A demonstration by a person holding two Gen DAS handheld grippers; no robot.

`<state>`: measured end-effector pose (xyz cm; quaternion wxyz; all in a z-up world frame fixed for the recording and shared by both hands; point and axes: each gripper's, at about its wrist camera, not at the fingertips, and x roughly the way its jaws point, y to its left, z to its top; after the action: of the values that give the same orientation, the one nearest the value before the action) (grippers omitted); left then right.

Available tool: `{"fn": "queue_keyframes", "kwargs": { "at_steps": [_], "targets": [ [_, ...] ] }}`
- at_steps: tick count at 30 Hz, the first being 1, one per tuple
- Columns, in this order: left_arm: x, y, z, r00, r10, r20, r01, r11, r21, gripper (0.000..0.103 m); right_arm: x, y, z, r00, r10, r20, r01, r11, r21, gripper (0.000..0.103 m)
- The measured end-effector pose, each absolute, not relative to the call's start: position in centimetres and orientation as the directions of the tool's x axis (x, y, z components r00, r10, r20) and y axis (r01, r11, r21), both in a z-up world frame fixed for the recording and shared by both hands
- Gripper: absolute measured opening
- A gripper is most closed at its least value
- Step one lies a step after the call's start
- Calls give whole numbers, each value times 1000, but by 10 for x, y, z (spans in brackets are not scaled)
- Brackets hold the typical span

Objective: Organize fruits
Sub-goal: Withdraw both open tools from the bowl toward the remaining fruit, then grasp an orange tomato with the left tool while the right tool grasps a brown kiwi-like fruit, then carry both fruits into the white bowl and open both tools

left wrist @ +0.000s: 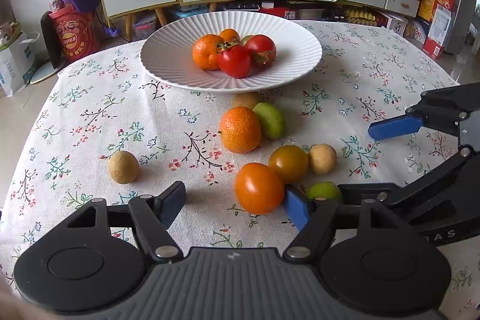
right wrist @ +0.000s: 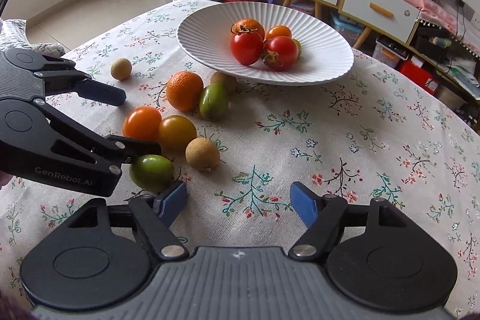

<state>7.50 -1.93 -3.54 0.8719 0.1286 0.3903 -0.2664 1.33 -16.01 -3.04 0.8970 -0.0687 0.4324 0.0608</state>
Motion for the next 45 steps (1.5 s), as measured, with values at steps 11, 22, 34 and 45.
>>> {"fn": "queue_keyframes", "kwargs": {
  "at_steps": [11, 22, 34, 45],
  "targets": [
    [75, -25, -31, 534, -388, -751, 589, 808, 1, 26, 21, -146, -27, 633, 81, -770, -194, 979, -57, 38],
    [76, -20, -30, 531, -385, -755, 587, 809, 0, 26, 21, -140, -25, 630, 95, -771, -226, 972, -65, 22],
    [78, -18, -18, 545, -411, -730, 584, 812, -21, 26, 23, -153, -4, 670, 93, -737, -177, 983, -37, 22],
    [87, -17, -1, 575, -438, -691, 563, 825, -54, 26, 35, -169, 12, 713, 83, -697, -112, 994, 3, 22]
  ]
}}
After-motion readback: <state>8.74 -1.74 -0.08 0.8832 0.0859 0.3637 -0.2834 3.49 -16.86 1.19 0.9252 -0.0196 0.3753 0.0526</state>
